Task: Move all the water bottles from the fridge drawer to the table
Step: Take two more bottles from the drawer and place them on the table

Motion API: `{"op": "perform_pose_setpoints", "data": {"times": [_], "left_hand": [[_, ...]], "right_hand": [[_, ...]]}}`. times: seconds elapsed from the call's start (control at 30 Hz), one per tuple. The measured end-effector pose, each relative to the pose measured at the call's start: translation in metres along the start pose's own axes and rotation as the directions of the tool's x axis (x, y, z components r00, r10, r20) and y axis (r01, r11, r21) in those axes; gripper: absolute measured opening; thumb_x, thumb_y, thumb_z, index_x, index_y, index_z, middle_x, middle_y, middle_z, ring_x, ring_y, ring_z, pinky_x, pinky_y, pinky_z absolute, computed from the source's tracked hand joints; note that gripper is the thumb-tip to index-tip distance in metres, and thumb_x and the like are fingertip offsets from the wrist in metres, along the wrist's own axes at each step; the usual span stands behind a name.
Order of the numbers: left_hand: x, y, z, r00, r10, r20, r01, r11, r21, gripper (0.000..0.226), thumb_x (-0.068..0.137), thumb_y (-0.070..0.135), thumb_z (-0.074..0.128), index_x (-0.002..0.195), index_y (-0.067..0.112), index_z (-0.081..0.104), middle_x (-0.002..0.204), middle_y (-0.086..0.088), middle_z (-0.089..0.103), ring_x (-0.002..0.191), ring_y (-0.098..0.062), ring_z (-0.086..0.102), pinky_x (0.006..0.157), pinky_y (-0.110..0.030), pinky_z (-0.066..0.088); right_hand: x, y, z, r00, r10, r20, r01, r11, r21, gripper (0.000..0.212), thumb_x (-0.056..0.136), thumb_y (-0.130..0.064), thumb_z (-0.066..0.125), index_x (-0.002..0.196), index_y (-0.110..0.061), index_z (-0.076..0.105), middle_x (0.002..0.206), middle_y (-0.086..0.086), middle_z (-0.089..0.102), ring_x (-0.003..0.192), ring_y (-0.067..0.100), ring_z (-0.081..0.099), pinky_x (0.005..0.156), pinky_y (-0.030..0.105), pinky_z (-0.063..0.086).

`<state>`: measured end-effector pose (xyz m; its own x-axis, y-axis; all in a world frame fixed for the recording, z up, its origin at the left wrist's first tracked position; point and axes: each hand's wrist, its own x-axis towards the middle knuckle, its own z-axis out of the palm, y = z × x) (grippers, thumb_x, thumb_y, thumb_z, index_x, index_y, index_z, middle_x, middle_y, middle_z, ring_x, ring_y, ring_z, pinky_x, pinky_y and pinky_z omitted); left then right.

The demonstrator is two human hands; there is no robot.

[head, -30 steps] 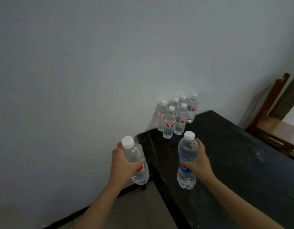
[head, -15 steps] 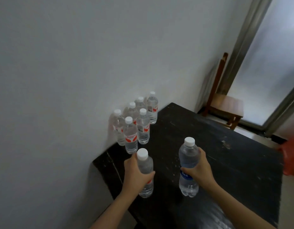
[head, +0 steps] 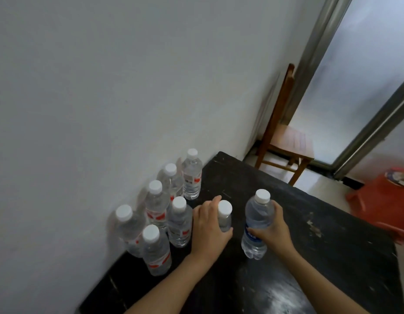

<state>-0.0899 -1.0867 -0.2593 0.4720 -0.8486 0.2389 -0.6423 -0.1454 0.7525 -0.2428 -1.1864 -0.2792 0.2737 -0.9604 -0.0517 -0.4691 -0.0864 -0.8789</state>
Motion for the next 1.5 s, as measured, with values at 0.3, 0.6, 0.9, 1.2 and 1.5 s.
{"op": "perform_pose_setpoints", "data": {"times": [0.3, 0.6, 0.9, 1.2, 1.5], "left_hand": [[0.074, 0.008, 0.0, 0.999, 0.051, 0.014, -0.053, 0.981, 0.188, 0.086, 0.074, 0.019, 0.072, 0.134, 0.029, 0.012, 0.133, -0.012, 0.041, 0.122, -0.027, 0.043, 0.094, -0.036, 0.042], [0.112, -0.002, -0.009, 0.981, -0.144, 0.131, 0.061, 0.866, 0.496, 0.071, 0.078, 0.017, 0.068, 0.129, 0.026, 0.019, 0.128, -0.015, 0.033, 0.113, -0.036, 0.044, 0.08, -0.039, 0.047], [0.112, -0.004, -0.022, 0.927, -0.288, 0.24, 0.093, 0.797, 0.597, 0.074, 0.077, 0.015, 0.072, 0.133, 0.02, 0.023, 0.134, -0.022, 0.03, 0.104, -0.036, 0.055, 0.085, -0.042, 0.051], [0.118, 0.004, -0.048, 0.902, -0.286, 0.323, 0.003, 0.753, 0.659, 0.016, 0.086, 0.001, 0.051, 0.1, 0.008, 0.046, 0.101, -0.014, 0.058, 0.091, -0.03, 0.058, 0.067, -0.032, 0.039], [0.11, 0.004, -0.056, 0.953, -0.159, 0.258, -0.035, 0.789, 0.614, 0.024, 0.088, 0.016, 0.052, 0.112, 0.014, 0.05, 0.114, -0.009, 0.056, 0.094, -0.022, 0.05, 0.073, -0.032, 0.043]], "right_hand": [[0.081, -0.008, 0.049, 0.989, -0.043, 0.14, 0.042, 0.999, 0.015, 0.088, 0.058, -0.014, 0.085, 0.116, -0.043, 0.027, 0.103, -0.021, 0.044, 0.103, 0.004, 0.046, 0.081, 0.019, 0.043], [0.114, -0.02, 0.087, 0.966, -0.114, 0.231, 0.098, 0.992, 0.08, 0.089, 0.059, -0.015, 0.085, 0.122, -0.042, 0.027, 0.101, -0.024, 0.042, 0.088, -0.003, 0.047, 0.063, 0.008, 0.038], [0.122, -0.027, 0.108, 0.953, -0.128, 0.276, 0.111, 0.991, 0.078, 0.085, 0.062, -0.016, 0.082, 0.128, -0.034, 0.031, 0.106, -0.016, 0.049, 0.095, 0.005, 0.051, 0.075, 0.017, 0.044], [0.12, -0.034, 0.109, 0.931, -0.121, 0.345, 0.103, 0.992, 0.072, 0.086, 0.065, -0.011, 0.079, 0.132, -0.029, 0.028, 0.112, -0.009, 0.049, 0.1, 0.011, 0.052, 0.08, 0.026, 0.047], [0.104, -0.034, 0.092, 0.915, 0.026, 0.403, 0.014, 0.995, -0.095, 0.096, 0.075, -0.01, 0.073, 0.147, -0.018, 0.009, 0.148, 0.008, 0.032, 0.135, 0.025, 0.034, 0.107, 0.043, 0.038]]}}
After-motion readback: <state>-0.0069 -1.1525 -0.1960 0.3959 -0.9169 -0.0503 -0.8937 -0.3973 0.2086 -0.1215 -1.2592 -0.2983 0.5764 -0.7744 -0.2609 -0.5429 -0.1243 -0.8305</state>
